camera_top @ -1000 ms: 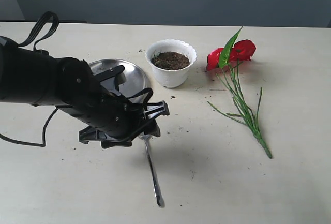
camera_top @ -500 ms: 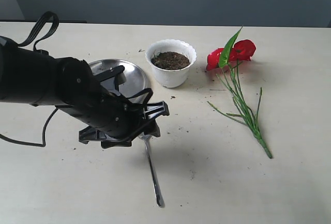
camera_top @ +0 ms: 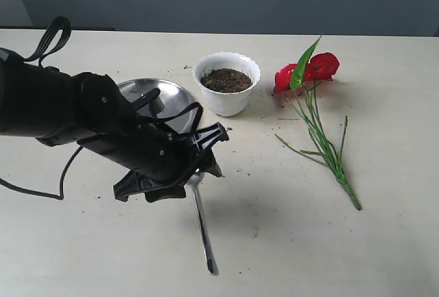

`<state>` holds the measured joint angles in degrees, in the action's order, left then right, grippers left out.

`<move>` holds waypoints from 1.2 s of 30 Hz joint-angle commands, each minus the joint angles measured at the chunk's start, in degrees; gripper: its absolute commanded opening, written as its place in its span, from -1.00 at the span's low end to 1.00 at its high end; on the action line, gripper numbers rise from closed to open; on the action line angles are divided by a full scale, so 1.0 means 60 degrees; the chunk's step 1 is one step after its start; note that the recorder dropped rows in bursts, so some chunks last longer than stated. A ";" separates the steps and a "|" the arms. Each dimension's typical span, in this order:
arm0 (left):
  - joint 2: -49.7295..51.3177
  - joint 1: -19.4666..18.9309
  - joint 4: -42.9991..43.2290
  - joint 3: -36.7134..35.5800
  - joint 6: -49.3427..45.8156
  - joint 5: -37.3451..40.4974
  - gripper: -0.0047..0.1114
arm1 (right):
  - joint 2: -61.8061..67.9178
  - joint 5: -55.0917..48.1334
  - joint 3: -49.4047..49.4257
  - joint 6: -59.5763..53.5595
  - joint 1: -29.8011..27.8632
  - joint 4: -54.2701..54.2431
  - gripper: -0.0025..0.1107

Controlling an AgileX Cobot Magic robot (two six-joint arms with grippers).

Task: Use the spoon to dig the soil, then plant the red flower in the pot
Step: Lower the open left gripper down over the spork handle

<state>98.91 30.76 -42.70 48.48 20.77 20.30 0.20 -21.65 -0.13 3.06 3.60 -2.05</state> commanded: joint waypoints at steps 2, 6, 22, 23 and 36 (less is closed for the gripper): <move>-0.0147 0.0035 -0.0391 0.0046 -0.0123 0.0114 0.13 | -0.0034 0.0133 0.0021 -0.0042 -0.0038 0.0005 -0.96; -0.0147 0.0035 -0.0121 0.0182 -0.1404 0.0492 0.10 | -0.0034 0.0133 0.0021 -0.0042 -0.0038 0.0005 -0.96; -0.0147 0.0035 0.3357 0.1886 0.0307 0.3259 0.05 | -0.0034 0.0112 0.0021 -0.0042 -0.0038 0.0005 -0.96; -0.0147 0.0035 0.3686 0.1934 0.0562 0.3378 0.04 | -0.0034 0.0112 0.0021 -0.0042 -0.0038 0.0005 -0.96; 0.0547 0.1176 0.5966 0.3277 0.2622 0.4291 0.01 | -0.0034 0.0133 0.0021 -0.0042 -0.0038 0.0005 -0.96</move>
<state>100.10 35.84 -11.41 65.86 32.55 43.48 0.20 -21.65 -0.13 3.06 3.60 -2.05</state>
